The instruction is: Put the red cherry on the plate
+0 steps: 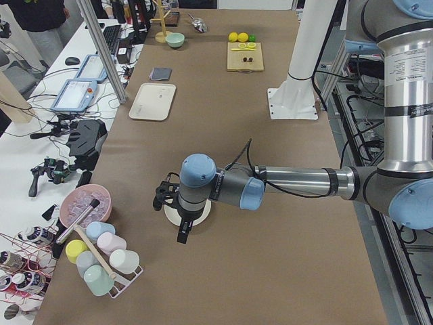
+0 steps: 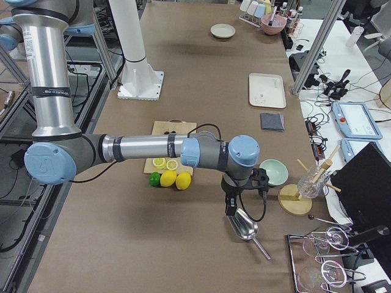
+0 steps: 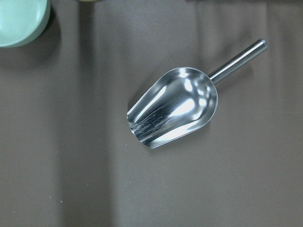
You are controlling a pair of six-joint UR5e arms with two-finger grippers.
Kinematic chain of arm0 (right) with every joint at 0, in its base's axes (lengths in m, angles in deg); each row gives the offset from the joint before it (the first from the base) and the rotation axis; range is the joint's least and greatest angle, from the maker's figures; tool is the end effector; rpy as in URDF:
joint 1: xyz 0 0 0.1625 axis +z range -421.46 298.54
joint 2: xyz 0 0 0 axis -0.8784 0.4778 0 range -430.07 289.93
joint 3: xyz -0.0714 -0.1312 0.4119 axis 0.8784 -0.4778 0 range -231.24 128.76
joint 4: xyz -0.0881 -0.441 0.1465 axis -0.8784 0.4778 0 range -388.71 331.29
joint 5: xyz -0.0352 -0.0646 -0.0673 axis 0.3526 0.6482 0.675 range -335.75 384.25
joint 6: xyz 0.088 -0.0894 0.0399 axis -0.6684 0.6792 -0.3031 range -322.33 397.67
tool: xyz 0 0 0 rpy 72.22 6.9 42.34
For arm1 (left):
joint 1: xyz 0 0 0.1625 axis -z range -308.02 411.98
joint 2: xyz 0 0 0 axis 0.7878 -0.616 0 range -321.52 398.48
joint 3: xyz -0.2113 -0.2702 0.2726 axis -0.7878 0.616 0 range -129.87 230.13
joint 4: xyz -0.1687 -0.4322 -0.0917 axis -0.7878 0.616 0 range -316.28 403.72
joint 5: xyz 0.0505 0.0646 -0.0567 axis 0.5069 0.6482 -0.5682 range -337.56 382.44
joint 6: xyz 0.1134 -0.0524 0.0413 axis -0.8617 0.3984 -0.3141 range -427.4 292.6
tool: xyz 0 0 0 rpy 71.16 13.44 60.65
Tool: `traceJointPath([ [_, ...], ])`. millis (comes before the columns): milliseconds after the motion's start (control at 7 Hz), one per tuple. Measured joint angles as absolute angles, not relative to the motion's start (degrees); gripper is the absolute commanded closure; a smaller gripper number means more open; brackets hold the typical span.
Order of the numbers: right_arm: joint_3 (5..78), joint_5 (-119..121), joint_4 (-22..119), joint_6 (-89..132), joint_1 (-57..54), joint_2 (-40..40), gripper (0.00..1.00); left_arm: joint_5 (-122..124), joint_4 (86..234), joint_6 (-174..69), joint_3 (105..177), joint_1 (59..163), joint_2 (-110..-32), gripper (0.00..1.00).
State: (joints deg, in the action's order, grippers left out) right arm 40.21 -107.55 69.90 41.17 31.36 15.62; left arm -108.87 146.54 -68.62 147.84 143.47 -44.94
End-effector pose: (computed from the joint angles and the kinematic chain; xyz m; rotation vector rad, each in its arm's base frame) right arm 0.0739 -0.5762 0.6569 -0.0074 -0.7309 0.0067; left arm -0.0601 -0.5226 0.6607 0.2497 0.7117 0.0830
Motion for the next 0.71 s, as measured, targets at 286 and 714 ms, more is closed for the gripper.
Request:
traceJointPath([
  [286, 40.25, -107.58, 69.90, 41.11, 31.36, 15.61, 0.00, -108.86, 146.55, -68.63, 147.73, 143.47, -44.93, 0.02],
  [714, 40.42, -107.58, 69.90, 41.01, 31.36, 15.48, 0.00, -109.13, 146.82, -68.61, 148.30, 143.38, -45.39, 0.02],
])
